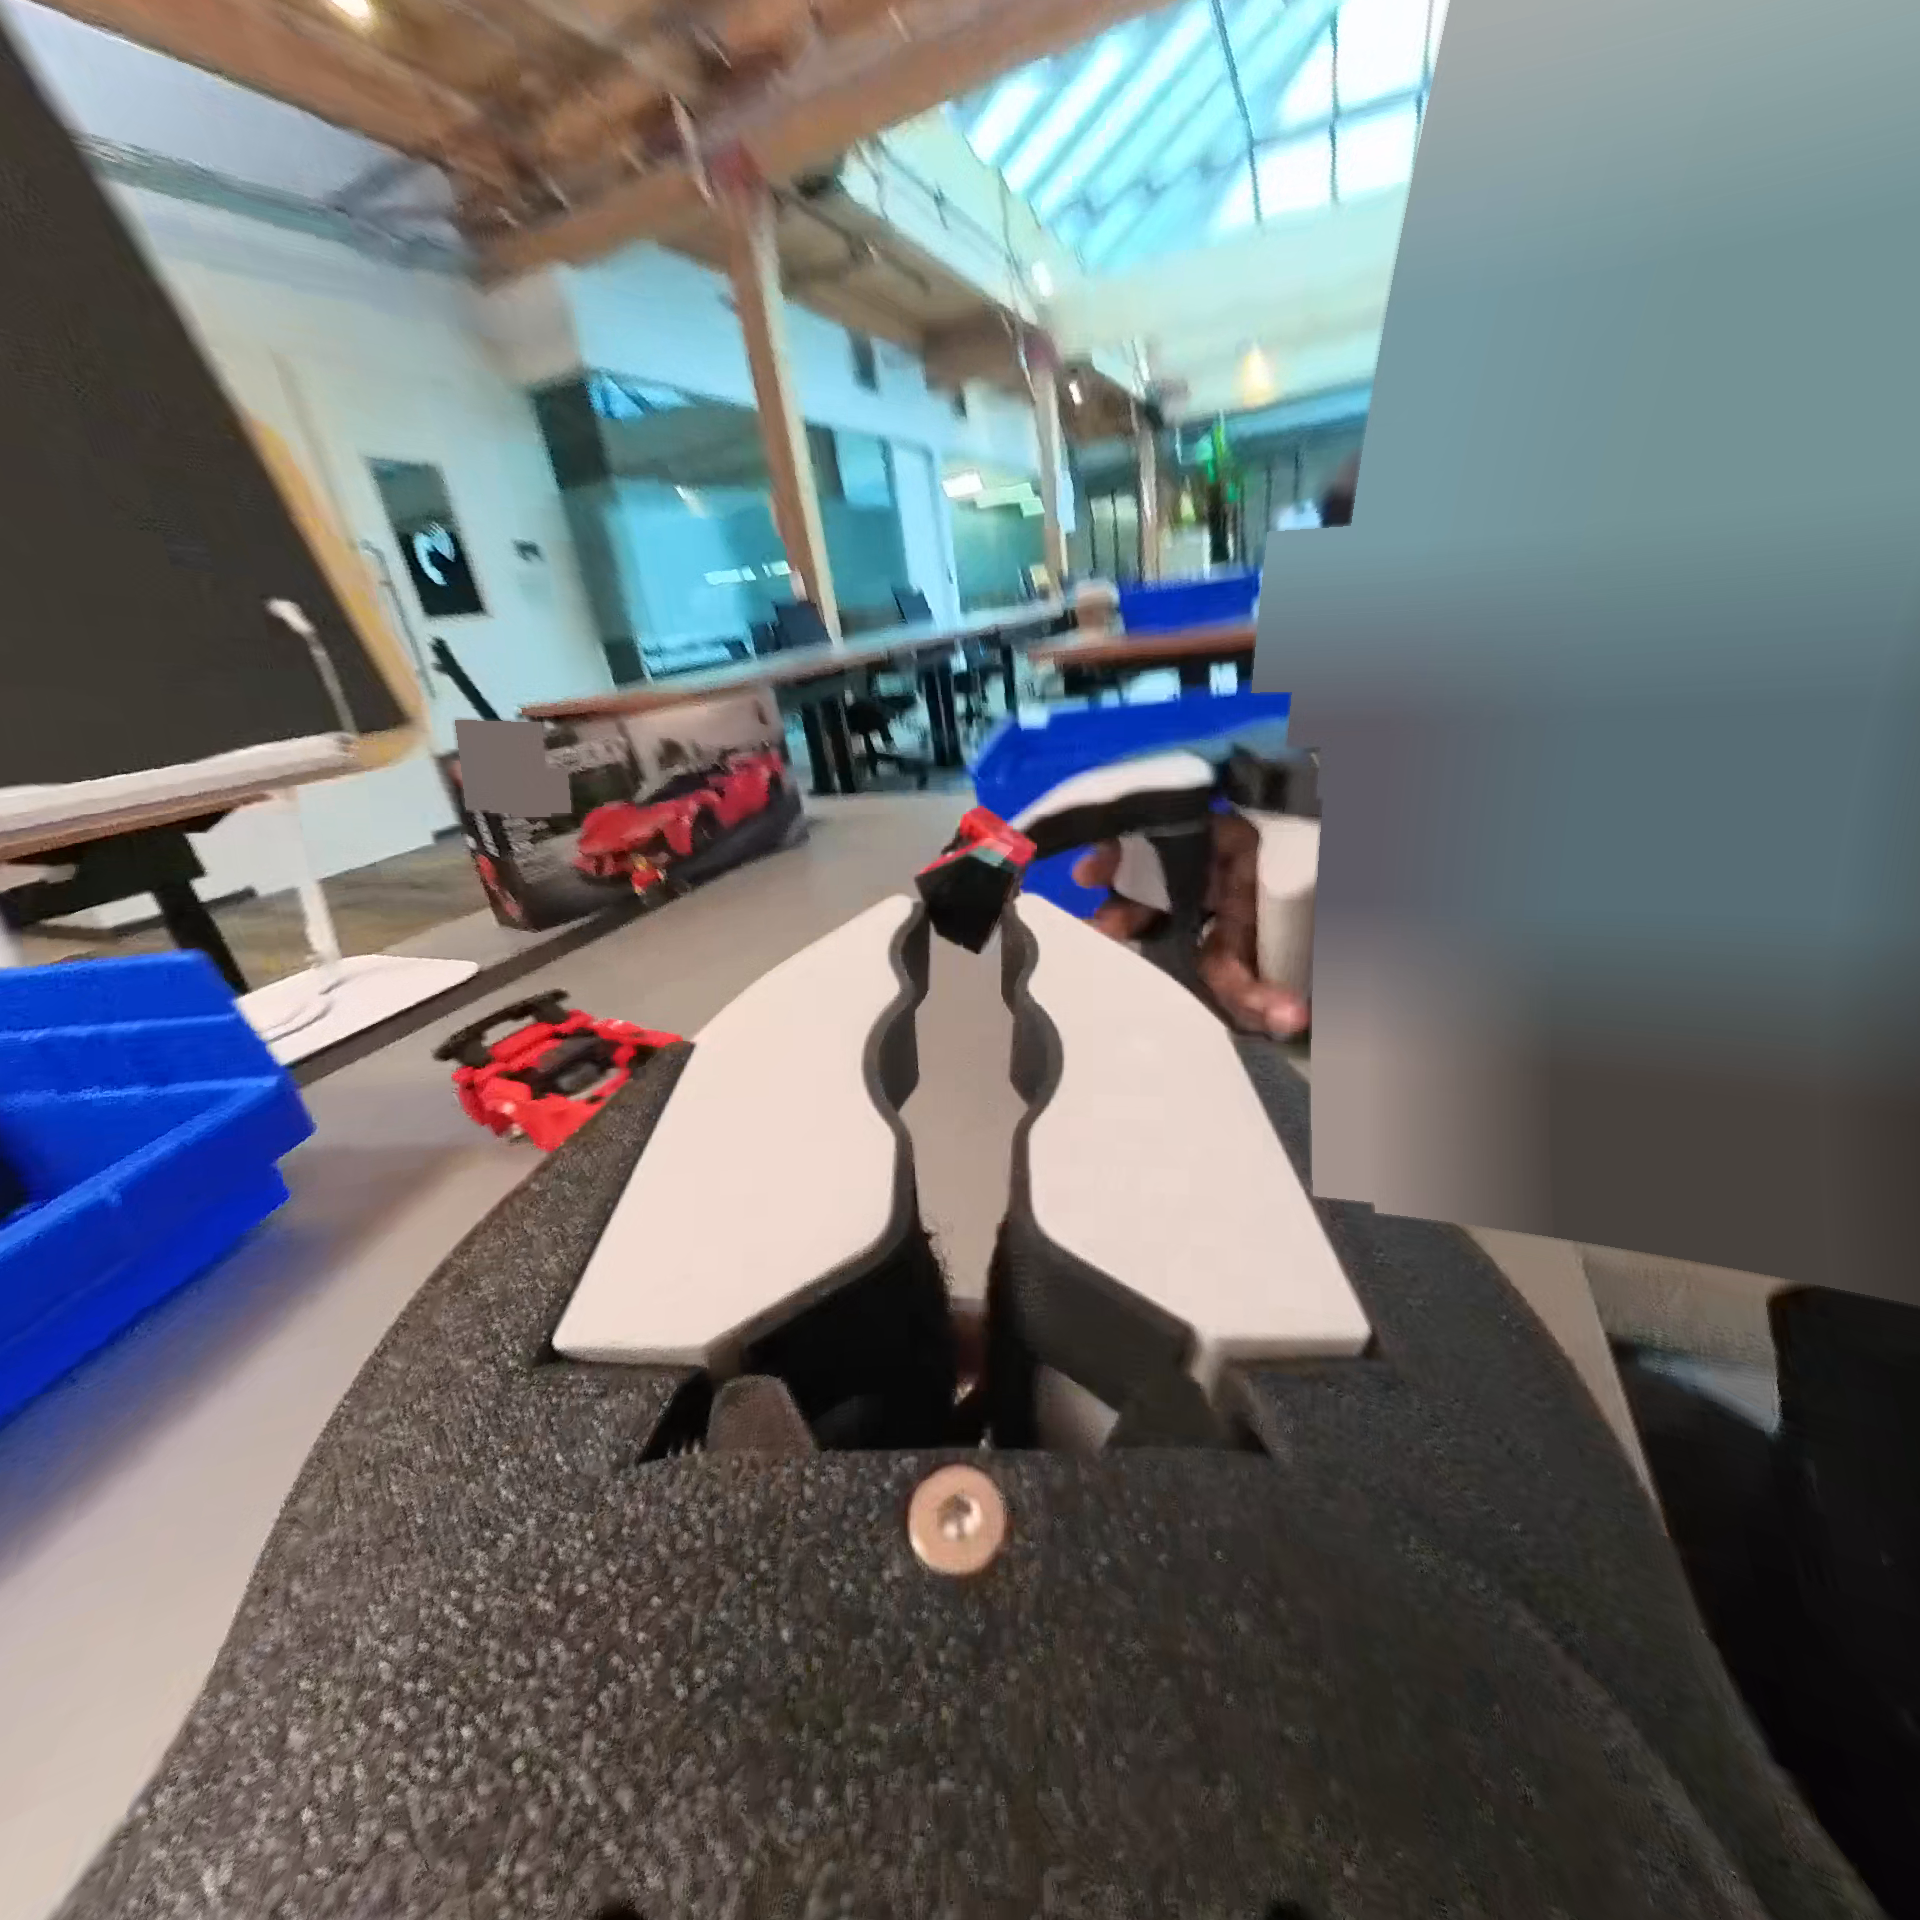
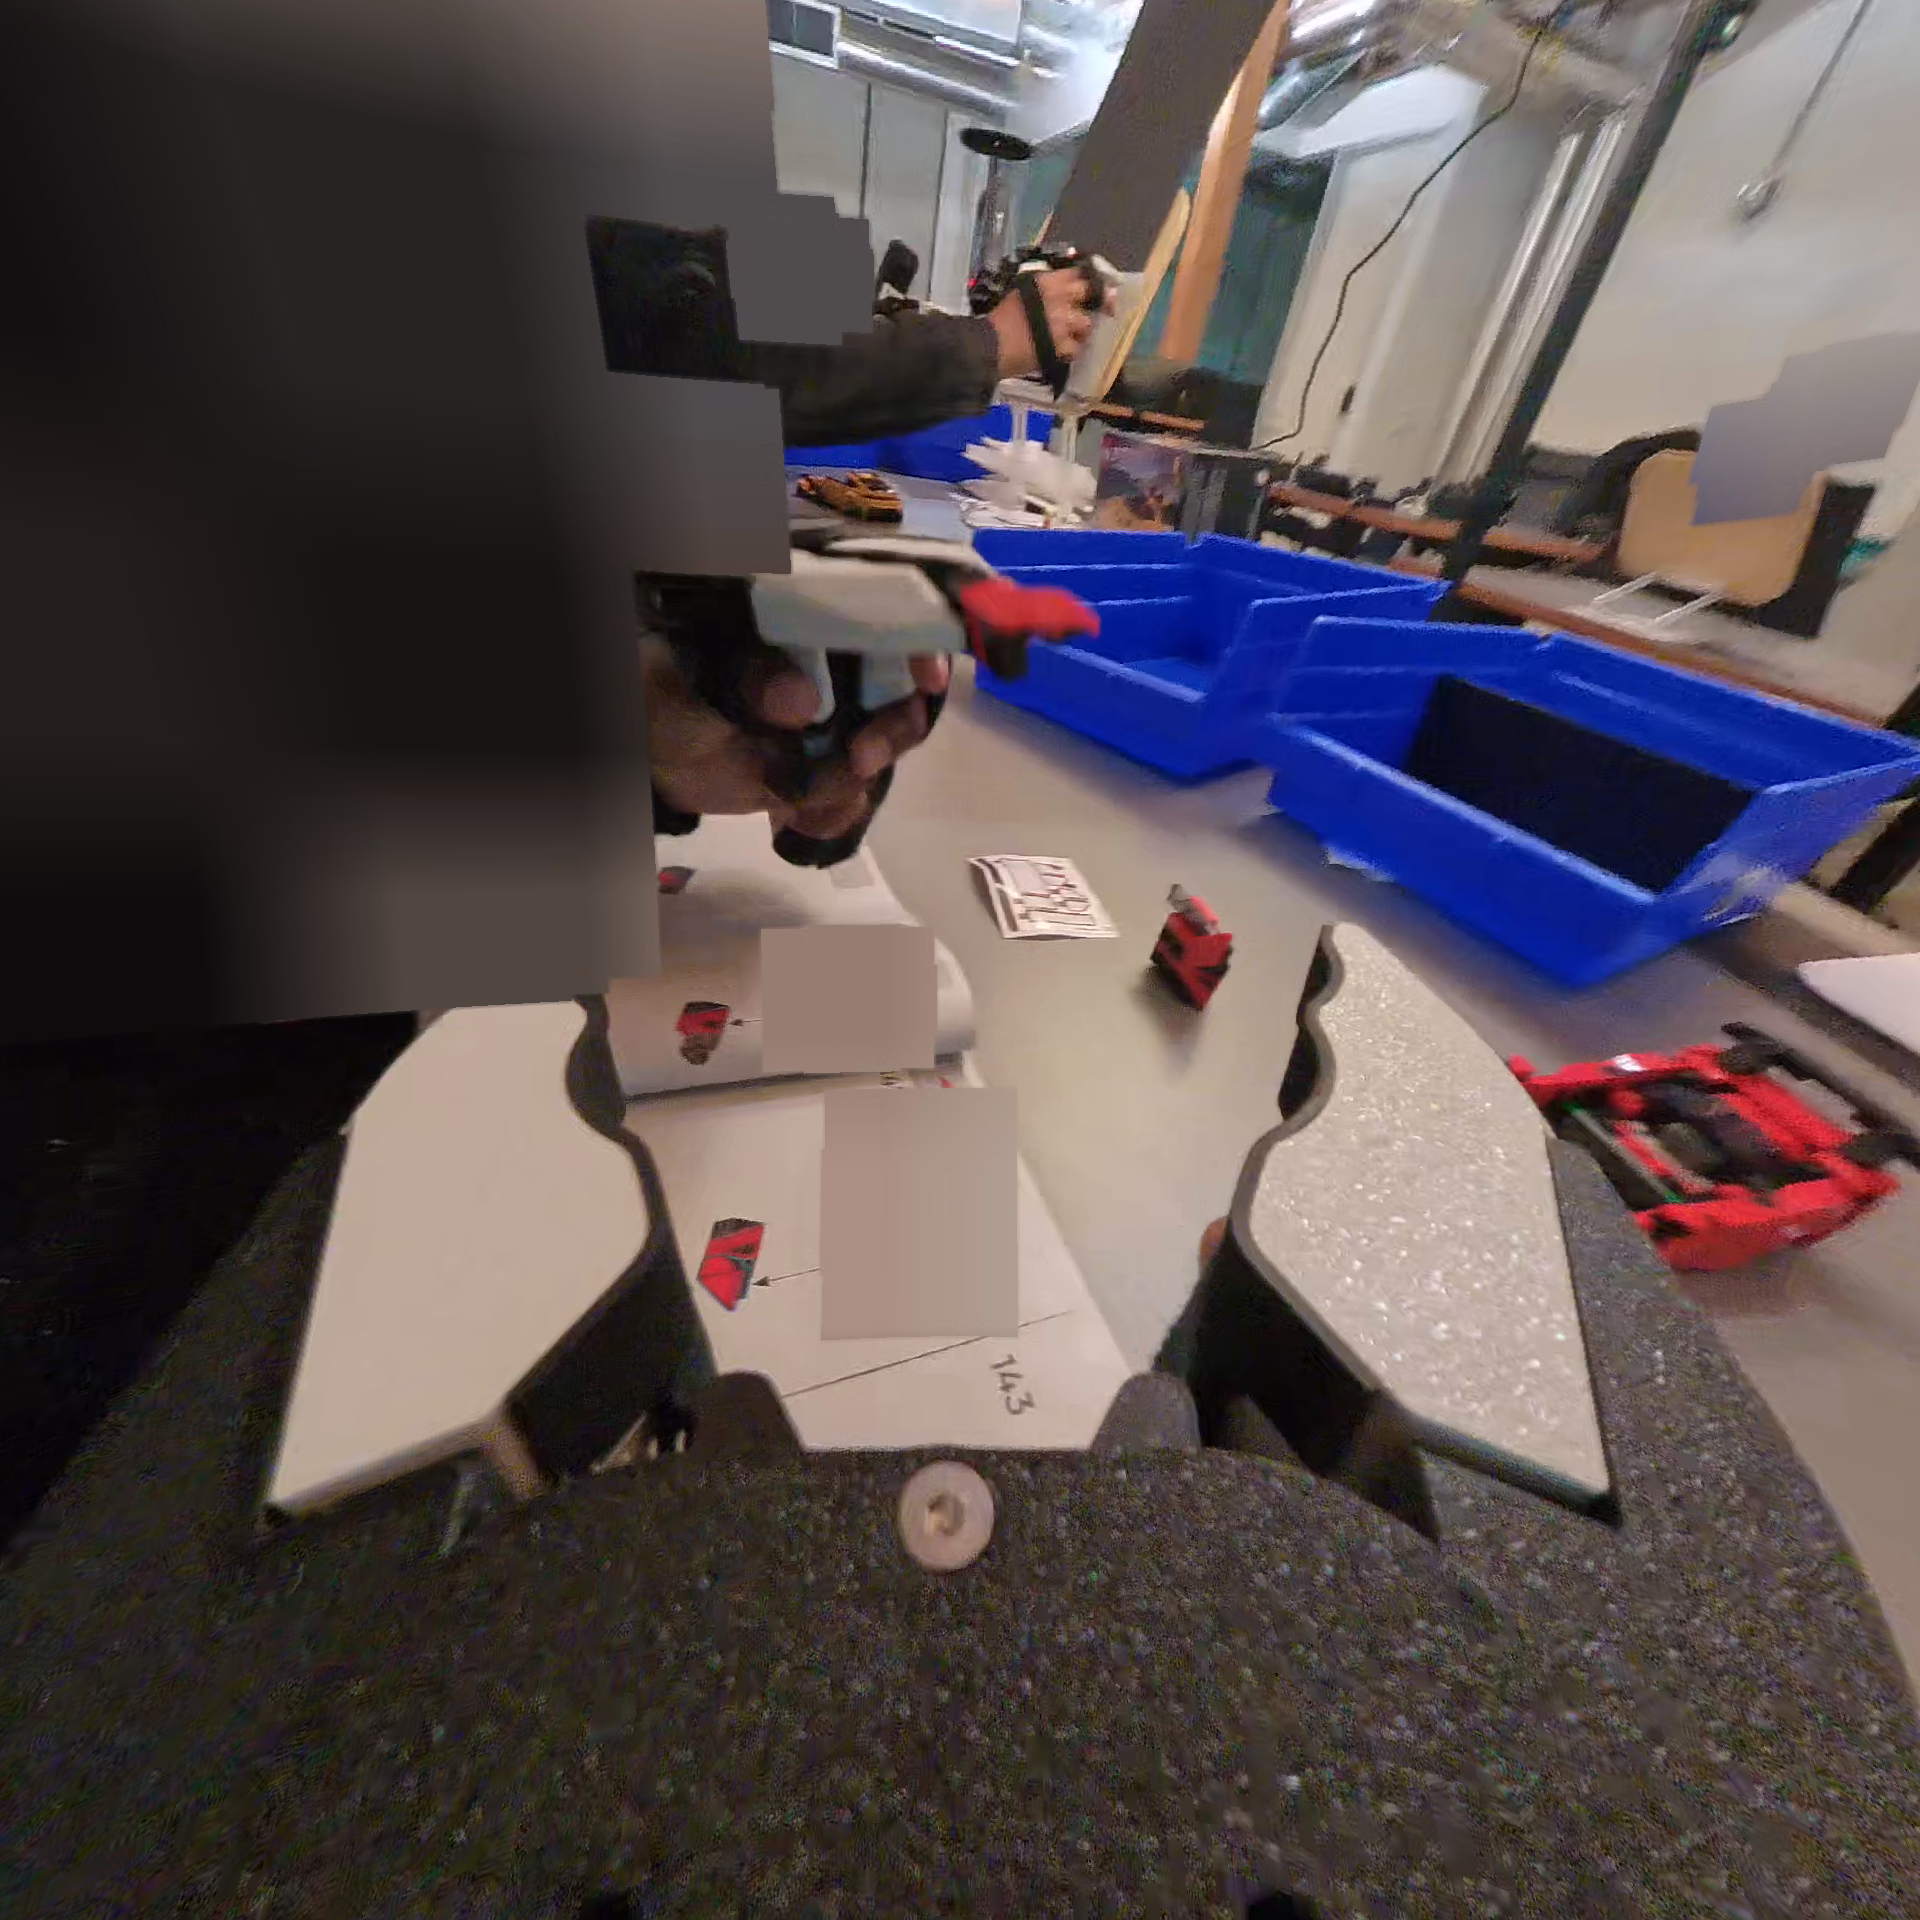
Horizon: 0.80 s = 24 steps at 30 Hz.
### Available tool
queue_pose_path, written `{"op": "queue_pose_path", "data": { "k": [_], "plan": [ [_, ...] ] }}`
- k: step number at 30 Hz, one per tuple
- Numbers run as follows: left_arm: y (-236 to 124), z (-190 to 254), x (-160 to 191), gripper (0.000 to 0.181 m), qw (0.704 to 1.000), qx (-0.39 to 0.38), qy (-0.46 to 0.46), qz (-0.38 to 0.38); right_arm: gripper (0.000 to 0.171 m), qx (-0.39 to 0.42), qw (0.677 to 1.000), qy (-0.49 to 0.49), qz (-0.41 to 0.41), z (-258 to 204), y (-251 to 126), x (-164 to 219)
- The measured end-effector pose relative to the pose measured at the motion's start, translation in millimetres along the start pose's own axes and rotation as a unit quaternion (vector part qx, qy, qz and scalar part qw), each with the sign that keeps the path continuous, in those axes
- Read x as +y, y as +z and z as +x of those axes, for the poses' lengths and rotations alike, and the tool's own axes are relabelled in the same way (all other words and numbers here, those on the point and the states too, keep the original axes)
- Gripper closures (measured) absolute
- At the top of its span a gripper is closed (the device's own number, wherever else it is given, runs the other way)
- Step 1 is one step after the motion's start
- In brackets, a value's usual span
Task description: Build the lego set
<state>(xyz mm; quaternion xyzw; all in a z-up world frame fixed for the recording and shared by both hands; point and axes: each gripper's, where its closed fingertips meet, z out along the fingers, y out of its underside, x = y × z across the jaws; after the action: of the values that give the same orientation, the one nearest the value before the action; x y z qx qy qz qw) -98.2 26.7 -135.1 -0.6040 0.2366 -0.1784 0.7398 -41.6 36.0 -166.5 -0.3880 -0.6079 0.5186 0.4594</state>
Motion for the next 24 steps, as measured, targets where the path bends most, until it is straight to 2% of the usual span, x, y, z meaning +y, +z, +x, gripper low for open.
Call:
{"op": "queue_pose_path", "data": {
  "k": [2, 4, 5, 6, 8, 9, 12, 15, 17, 21, 24],
  "plan": [
    [-16.5, -17.5, -9.6, 0.168, 0.999, -0.017, -0.032, 0.031, 0.049, 0.003, 1.0, -0.013, 0.018, -1.5, -1.2, -3.4],
    [-31.0, -31.0, -11.2, 0.168, 0.998, -0.028, -0.044, 0.032, 0.066, -0.012, 0.999, -0.015, 0.035, -5.5, -2.1, -5.2],
    [-36.8, -35.0, -10.6, 0.168, 0.998, -0.029, -0.044, 0.03, 0.081, -0.023, 0.999, -0.016, 0.036, -8.2, -2.6, -3.5],
    [-41.3, -37.5, -9.3, 0.168, 0.998, -0.027, -0.045, 0.03, 0.105, -0.032, 0.999, -0.019, 0.035, -10.0, -3.0, -1.0],
    [-45.8, -38.8, -4.4, 0.168, 0.998, -0.019, -0.053, 0.036, 0.165, -0.046, 0.998, -0.022, 0.031, -13.1, -4.1, 5.3],
    [-46.0, -39.5, -0.7, 0.168, 0.998, -0.019, -0.055, 0.039, 0.171, -0.052, 0.998, -0.011, 0.029, -14.4, -3.2, 7.8],
    [-43.2, -40.1, 5.1, 0.168, 0.998, -0.021, -0.051, 0.035, 0.171, -0.06, 0.998, 0.02, 0.016, -13.4, 0.1, 12.5],
    [-41.2, -36.8, 8.6, 0.168, 0.999, -0.015, -0.04, 0.024, 0.153, -0.038, 0.998, 0.048, 0.015, -2.9, 0.7, 13.4],
    [-40.2, -36.5, 12.2, 0.168, 0.999, -0.012, -0.043, 0.012, 0.171, -0.062, 0.997, 0.049, 0.015, -8.8, 0.8, 13.4],
    [-41.3, -36.8, 11.7, 0.168, 0.999, -0.01, -0.042, 0.013, 0.171, -0.06, 0.997, 0.041, 0.001, -9.8, 3.2, 16.5],
    [-51.6, -50.3, 5.2, 0.168, 0.999, -0.04, -0.028, 0.019, 0.141, -0.041, 0.997, 0.064, 0.01, -1.8, 2.6, 14.6]
  ]
}}
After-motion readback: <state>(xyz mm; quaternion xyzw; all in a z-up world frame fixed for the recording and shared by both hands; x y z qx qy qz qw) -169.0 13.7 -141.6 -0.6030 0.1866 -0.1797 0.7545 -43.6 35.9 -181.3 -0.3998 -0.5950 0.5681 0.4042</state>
